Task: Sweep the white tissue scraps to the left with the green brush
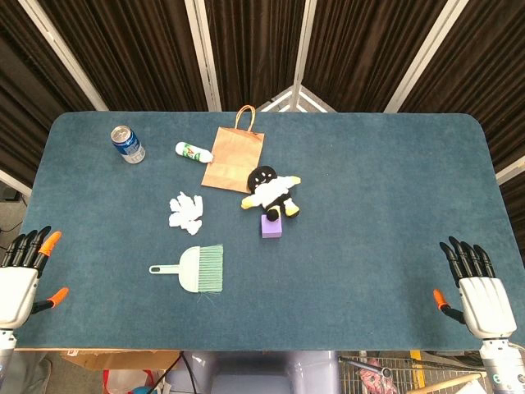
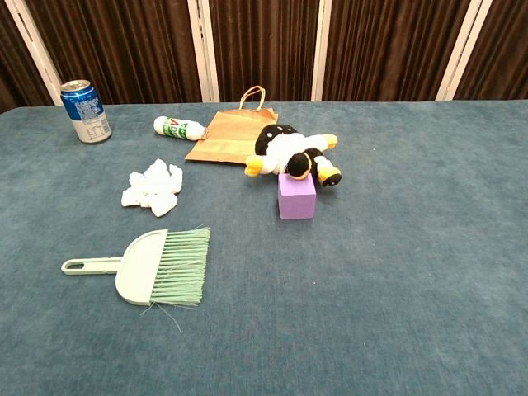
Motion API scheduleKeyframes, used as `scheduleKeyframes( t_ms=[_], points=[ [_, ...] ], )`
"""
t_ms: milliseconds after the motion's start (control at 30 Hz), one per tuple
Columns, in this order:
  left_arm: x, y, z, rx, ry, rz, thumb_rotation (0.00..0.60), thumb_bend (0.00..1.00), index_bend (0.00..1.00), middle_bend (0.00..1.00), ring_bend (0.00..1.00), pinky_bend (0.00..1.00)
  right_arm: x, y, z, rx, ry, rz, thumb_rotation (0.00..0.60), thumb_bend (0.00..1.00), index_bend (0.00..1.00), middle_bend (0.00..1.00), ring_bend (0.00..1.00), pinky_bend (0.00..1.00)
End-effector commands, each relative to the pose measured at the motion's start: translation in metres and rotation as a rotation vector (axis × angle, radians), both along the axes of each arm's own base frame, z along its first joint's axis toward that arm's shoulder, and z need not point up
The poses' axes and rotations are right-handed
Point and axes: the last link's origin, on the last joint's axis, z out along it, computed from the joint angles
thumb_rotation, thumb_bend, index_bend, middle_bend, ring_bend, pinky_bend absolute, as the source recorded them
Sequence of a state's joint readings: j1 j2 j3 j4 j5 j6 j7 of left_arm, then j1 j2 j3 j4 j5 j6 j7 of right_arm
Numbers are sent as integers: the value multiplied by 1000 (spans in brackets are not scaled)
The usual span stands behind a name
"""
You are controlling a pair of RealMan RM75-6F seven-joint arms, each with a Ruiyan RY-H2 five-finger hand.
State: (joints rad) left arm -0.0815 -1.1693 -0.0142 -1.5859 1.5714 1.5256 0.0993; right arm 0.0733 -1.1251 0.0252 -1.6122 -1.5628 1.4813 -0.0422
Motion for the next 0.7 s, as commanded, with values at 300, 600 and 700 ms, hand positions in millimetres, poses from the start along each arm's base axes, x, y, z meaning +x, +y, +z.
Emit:
scheduleKeyframes(
  t_ms=[300, 600, 700],
  points=[
    [-1, -1, 0, -3, 3, 4, 600, 32, 0, 0, 0, 17, 0, 0, 0, -2, -7, -2, 600, 362, 0, 0, 0, 39],
    [23, 24, -10, -47, 30, -69, 600, 159, 406, 934, 921, 944, 3, -2, -1, 1, -14, 5, 600, 361, 0, 0, 0, 39],
    [47, 41, -34, -129, 9, -60, 600, 231, 522, 1000, 999, 1000, 4, -2, -1, -2, -30, 7, 600, 361, 0, 0, 0, 39]
  ],
)
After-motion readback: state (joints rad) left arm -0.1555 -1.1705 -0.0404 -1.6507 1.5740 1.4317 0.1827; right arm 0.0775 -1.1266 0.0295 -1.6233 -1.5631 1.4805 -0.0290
